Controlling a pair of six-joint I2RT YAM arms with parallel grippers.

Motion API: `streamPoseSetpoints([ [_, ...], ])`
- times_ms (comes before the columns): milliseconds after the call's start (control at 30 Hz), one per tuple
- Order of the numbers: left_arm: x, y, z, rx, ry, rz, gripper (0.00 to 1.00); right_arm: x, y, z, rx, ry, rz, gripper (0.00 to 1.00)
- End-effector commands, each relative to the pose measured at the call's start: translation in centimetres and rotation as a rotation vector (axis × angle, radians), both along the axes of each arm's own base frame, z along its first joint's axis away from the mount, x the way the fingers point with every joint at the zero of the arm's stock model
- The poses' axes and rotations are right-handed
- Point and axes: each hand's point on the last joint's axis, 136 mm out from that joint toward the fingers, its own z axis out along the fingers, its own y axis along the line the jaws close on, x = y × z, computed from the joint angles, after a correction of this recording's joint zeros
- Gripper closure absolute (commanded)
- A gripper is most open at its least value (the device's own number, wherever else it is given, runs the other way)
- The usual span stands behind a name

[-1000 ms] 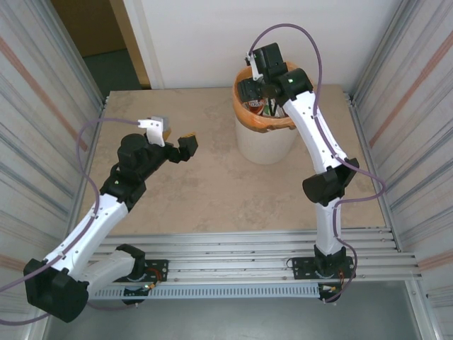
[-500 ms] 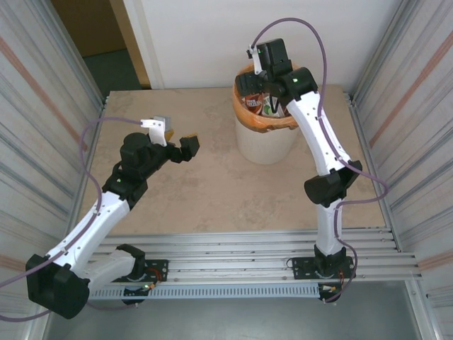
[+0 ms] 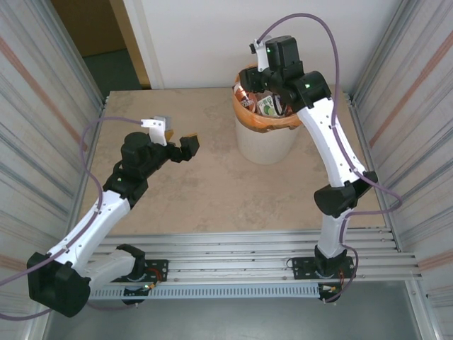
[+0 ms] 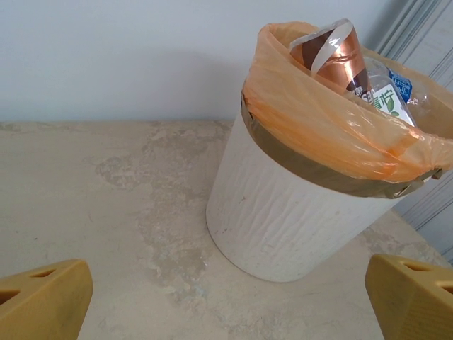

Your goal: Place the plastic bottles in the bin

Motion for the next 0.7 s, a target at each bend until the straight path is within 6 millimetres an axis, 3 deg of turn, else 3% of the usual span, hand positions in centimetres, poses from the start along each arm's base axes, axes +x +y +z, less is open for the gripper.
streamPoseSetpoints([
  [0, 0.3, 0.0, 2.1, -0.029, -0.049, -0.002, 0.01, 0.6, 1.8, -2.1, -0.011, 0.038, 0.033, 0.48],
  [167, 0.3, 0.0, 2.2, -0.029, -0.046, -0.002, 0.01, 2.0, 2.4, -4.5, -0.062, 0.063, 0.012, 0.52],
  [400, 0.3, 0.1, 2.0, -0.028, -0.042, 0.000, 0.01, 4.7, 0.9, -7.4, -0.155, 0.069, -0.100, 0.57],
  [667, 0.4, 0.2, 1.8, -0.027, -0.038, 0.005, 0.01, 6.6, -0.1, -8.1, -0.155, 0.048, -0.180, 0.56],
])
